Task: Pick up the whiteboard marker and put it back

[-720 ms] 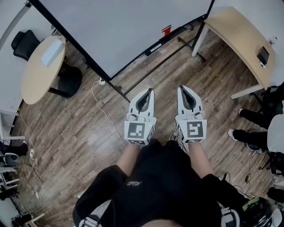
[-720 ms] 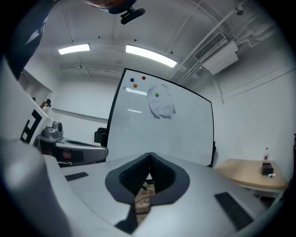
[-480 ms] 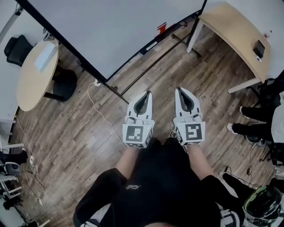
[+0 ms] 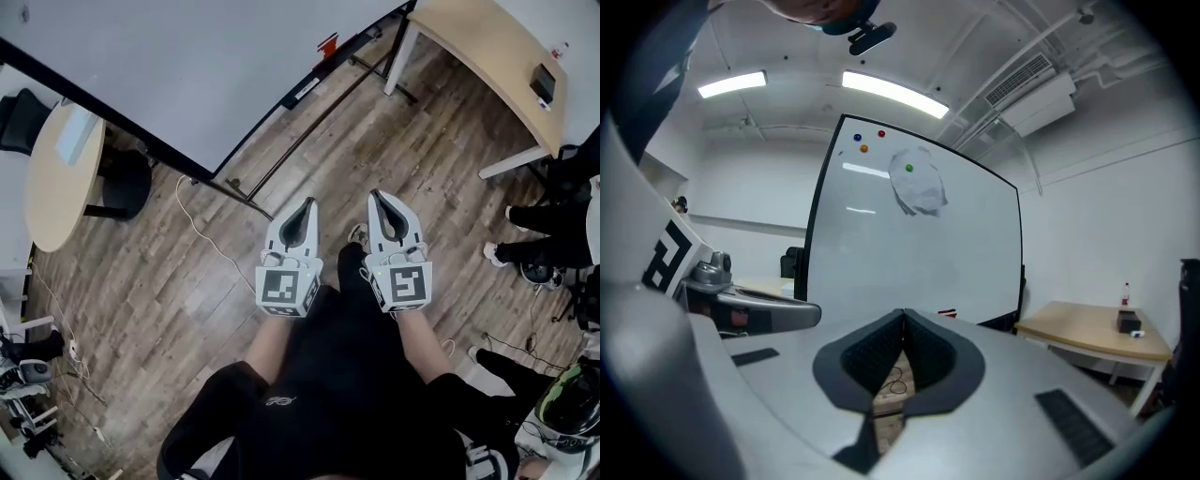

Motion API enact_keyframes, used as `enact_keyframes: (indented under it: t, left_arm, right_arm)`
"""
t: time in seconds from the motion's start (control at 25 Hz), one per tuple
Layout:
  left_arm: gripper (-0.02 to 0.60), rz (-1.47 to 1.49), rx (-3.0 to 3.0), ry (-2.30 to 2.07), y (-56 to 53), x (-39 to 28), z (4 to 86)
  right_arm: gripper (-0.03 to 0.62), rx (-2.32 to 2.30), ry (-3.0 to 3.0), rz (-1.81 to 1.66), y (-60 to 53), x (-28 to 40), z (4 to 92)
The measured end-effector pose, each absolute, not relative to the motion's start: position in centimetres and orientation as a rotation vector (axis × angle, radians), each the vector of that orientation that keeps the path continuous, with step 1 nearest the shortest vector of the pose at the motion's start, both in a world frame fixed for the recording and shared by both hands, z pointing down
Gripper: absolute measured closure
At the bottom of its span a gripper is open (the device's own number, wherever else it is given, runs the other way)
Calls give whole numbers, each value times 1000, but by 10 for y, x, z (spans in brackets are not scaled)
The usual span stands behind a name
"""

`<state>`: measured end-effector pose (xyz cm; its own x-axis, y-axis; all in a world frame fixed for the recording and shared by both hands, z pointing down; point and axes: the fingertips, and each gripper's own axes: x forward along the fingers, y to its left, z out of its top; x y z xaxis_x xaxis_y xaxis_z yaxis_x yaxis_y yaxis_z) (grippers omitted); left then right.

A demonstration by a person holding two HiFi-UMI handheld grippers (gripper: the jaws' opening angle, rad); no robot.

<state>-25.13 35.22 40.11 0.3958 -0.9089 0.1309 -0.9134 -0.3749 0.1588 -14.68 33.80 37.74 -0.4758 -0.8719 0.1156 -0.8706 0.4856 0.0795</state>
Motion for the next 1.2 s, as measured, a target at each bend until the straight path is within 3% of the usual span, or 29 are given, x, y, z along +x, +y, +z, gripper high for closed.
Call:
enact_keyframes:
  t: [0.48, 0.92, 1.2]
  left_arm:
    - [575, 105, 2430, -1627, 218, -227, 397]
    - [575, 441, 2503, -1559, 132, -148, 430]
    - [575, 604, 2444, -1510, 106, -152, 455]
  right_arm:
    - [592, 1505, -2668, 53, 198, -116, 380]
    - [592, 1435, -2677, 212, 112, -31, 427]
    - [592, 1395, -2708, 252, 92, -36, 437]
